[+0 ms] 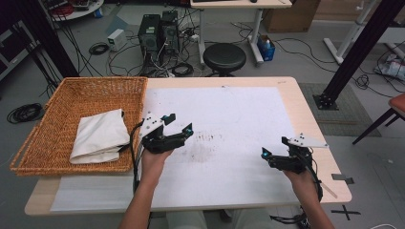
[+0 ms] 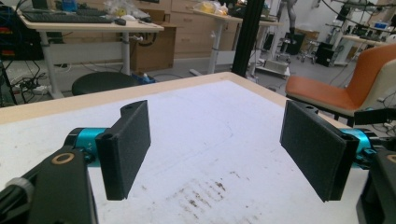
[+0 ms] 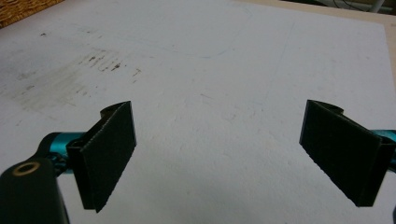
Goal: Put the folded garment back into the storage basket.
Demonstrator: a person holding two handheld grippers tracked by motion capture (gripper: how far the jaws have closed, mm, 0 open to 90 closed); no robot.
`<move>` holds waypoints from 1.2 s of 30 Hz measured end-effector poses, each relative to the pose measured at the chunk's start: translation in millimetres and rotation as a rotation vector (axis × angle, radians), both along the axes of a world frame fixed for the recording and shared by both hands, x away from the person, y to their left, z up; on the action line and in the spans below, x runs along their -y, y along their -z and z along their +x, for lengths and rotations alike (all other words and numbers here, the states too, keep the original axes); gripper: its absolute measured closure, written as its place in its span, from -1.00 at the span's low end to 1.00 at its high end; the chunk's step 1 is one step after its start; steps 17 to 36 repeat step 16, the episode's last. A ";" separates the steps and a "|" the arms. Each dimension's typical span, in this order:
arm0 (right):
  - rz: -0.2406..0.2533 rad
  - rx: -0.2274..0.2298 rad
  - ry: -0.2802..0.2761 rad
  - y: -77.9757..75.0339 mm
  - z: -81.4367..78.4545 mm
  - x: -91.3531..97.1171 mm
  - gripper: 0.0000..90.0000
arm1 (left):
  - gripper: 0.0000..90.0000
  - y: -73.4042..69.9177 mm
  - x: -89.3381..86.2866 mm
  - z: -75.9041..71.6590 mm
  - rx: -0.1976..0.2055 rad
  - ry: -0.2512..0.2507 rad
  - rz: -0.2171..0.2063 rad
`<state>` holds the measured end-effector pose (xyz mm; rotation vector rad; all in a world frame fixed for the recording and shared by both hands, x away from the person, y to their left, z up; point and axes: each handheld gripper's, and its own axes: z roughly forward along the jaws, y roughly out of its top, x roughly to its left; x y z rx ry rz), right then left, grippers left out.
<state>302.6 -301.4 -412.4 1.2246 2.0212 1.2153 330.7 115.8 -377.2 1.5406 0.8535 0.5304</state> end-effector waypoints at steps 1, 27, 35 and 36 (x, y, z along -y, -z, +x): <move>0.000 0.000 0.000 0.0 0.0 0.0 -0.77 | -0.46 1.4 1.1 0.5 -0.003 0.003 0.002; -0.003 0.007 -0.004 -0.1 1.3 -2.8 -0.77 | -0.46 17.5 7.8 -0.5 -0.039 0.005 -0.004; -0.003 0.007 -0.004 -0.1 1.3 -2.8 -0.77 | -0.46 17.5 7.8 -0.5 -0.039 0.005 -0.004; -0.003 0.007 -0.004 -0.1 1.3 -2.8 -0.77 | -0.46 17.5 7.8 -0.5 -0.039 0.005 -0.004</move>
